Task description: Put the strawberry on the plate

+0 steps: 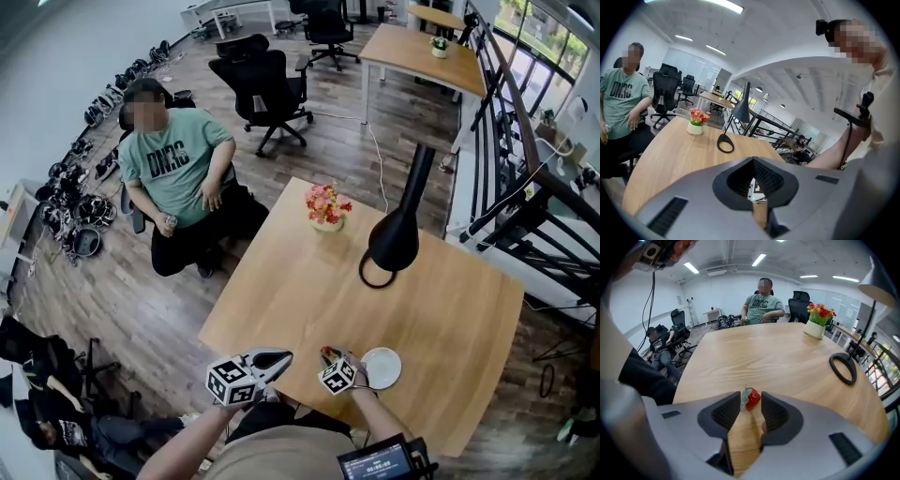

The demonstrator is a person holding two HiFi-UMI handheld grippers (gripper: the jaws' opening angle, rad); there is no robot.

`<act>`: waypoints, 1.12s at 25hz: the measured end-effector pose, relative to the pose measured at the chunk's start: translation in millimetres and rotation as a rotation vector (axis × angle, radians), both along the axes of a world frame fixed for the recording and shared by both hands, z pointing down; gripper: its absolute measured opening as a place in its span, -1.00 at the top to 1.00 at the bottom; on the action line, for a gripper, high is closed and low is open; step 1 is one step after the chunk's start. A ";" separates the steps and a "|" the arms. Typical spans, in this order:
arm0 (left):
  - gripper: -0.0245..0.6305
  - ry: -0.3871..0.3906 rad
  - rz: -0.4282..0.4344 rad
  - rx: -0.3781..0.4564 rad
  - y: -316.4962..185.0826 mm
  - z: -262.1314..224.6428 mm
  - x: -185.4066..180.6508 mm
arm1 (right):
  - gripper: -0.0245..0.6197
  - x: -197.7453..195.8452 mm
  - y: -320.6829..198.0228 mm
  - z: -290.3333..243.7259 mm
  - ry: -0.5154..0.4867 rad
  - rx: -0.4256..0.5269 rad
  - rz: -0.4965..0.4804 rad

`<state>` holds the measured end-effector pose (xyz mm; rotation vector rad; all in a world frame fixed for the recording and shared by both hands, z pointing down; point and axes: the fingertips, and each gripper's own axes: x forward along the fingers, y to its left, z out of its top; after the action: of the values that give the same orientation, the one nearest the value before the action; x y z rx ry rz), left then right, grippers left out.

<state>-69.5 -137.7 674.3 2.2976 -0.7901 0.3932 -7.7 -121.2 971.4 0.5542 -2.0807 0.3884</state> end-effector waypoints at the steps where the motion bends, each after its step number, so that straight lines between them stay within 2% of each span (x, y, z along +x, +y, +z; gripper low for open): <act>1: 0.92 0.000 0.002 -0.003 0.0 0.5 0.4 | 0.54 -0.9 0.5 3.7 0.007 -0.004 -0.002; 6: 0.92 -0.001 0.005 -0.017 4.6 1.7 -2.2 | 0.54 -3.9 1.5 18.1 0.025 -0.016 0.006; 11: 0.92 -0.006 -0.005 -0.034 7.1 7.6 -8.8 | 0.51 -5.1 -6.5 18.8 -0.043 -0.068 0.088; 12: 0.92 -0.007 -0.007 -0.037 7.6 7.5 -10.6 | 0.44 -6.4 -6.2 19.0 -0.050 -0.074 0.088; 28: 0.92 -0.001 -0.051 -0.041 4.8 4.6 -38.7 | 0.45 -6.4 -9.9 23.3 -0.033 -0.121 0.091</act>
<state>-108.2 -132.9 679.0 2.2347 -0.8321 0.3841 -14.0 -131.1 994.7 0.5750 -2.0526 0.5762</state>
